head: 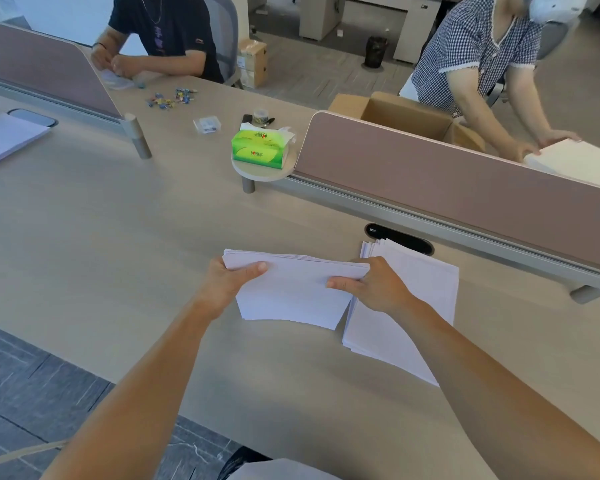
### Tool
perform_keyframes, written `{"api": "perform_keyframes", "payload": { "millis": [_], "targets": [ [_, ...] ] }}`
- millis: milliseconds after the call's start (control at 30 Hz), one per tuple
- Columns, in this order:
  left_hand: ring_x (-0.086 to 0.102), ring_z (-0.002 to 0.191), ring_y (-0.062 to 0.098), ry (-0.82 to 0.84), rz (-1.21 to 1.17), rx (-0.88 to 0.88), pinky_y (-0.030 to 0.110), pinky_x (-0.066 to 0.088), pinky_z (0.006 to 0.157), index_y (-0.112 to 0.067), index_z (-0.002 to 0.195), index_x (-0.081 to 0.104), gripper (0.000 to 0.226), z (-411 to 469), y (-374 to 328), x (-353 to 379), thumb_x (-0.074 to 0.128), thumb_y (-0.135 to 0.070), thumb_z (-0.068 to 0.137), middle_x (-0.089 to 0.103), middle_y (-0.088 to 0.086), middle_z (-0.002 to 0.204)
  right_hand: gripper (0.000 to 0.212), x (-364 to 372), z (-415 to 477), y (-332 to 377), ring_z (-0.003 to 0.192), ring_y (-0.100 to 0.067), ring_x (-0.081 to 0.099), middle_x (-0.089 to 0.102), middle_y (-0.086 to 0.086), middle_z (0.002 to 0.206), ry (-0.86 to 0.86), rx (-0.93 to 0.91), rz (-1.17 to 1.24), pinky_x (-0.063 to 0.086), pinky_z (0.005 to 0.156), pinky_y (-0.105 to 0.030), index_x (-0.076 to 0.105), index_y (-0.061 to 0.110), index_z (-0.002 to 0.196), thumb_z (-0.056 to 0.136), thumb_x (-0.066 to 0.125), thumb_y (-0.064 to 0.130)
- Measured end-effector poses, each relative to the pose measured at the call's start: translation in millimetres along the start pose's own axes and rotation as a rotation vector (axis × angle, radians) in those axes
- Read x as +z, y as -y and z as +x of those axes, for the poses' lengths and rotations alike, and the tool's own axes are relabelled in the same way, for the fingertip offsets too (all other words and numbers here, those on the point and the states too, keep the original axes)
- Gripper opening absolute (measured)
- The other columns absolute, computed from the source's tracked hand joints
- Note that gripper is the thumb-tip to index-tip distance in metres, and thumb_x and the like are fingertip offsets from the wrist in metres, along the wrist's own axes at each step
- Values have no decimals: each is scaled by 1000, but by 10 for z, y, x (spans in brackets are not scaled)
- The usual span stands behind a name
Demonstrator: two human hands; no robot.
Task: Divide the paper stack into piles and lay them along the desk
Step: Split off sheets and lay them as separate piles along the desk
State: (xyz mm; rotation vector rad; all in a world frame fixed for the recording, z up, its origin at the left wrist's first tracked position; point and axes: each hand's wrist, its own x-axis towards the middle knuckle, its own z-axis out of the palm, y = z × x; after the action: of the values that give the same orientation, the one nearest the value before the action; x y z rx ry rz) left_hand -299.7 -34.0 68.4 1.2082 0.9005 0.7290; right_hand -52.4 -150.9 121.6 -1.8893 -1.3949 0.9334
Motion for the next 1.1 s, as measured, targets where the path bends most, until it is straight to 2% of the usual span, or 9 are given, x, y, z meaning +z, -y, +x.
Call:
{"api": "perform_keyframes", "payload": {
  "millis": [100, 267, 433, 533, 733, 800, 867, 967, 1100],
  "targets": [
    [73, 86, 17, -24, 6, 17, 27, 56, 72, -18, 88, 76, 32, -12, -1, 17, 82, -35, 62, 77, 0, 92, 32, 40, 32, -108, 62, -8, 58, 69, 28, 69, -38, -27, 2, 40, 59, -16, 75, 37, 86, 67, 72, 62],
    [70, 76, -2, -23, 172, 34, 12, 51, 63, -18, 91, 70, 15, -41, -40, 76, 73, -5, 83, 75, -18, 79, 40, 28, 65, -182, 54, -15, 49, 71, -9, 71, -28, 9, -39, 37, 57, -27, 78, 22, 90, 70, 76, 57],
    [71, 85, 7, -117, 353, -19, 28, 56, 77, -39, 76, 74, 18, 0, -6, 14, 86, -33, 65, 76, -14, 84, 15, 7, 43, -141, 53, 6, 55, 58, 33, 53, -8, 6, -113, 34, 53, -10, 63, 40, 72, 81, 75, 43],
    [71, 79, 22, -233, 469, -26, 39, 56, 73, -26, 70, 72, 30, -21, -7, 23, 82, -50, 57, 75, 1, 79, 39, 45, 46, -163, 44, -7, 44, 47, 16, 40, -51, 1, -127, 29, 48, -15, 50, 33, 54, 82, 72, 48],
    [62, 71, 21, -302, 475, 24, 40, 55, 72, -2, 78, 71, 31, -166, -322, 67, 84, -30, 73, 67, 6, 77, 70, 10, 77, -15, 39, -12, 27, 31, 3, 40, -90, -3, -159, 24, 44, -22, 33, 9, 48, 78, 66, 62],
    [65, 74, 20, -295, 436, 12, 39, 57, 76, -4, 84, 72, 31, -214, -462, 55, 84, -29, 72, 69, 5, 82, 98, -43, 121, 12, 44, -25, 38, 45, -22, 51, -62, -10, -173, 35, 47, -32, 51, -10, 63, 62, 54, 89],
    [66, 75, 19, -311, 429, 6, 39, 57, 77, -5, 87, 72, 34, -274, -584, 48, 85, -32, 71, 70, 4, 85, 116, -114, 123, 52, 53, -40, 54, 63, -34, 78, -21, -25, -176, 49, 50, -43, 63, -11, 91, 52, 51, 97],
    [69, 74, 14, -343, 393, 22, 32, 57, 70, -11, 84, 73, 29, -422, -730, 69, 86, -32, 70, 73, -2, 81, 99, -254, -26, 349, 59, -34, 58, 65, -33, 90, -8, -81, -78, 47, 52, -40, 65, -4, 99, 58, 63, 85],
    [68, 65, -2, -295, 333, 129, 17, 55, 60, -14, 77, 72, 13, -741, -803, 127, 73, -24, 85, 72, -16, 67, 18, -421, -243, 613, 78, -44, 67, 71, -24, 91, -12, -191, -14, 54, 57, -49, 70, 25, 84, 83, 73, 43]
  ]
}}
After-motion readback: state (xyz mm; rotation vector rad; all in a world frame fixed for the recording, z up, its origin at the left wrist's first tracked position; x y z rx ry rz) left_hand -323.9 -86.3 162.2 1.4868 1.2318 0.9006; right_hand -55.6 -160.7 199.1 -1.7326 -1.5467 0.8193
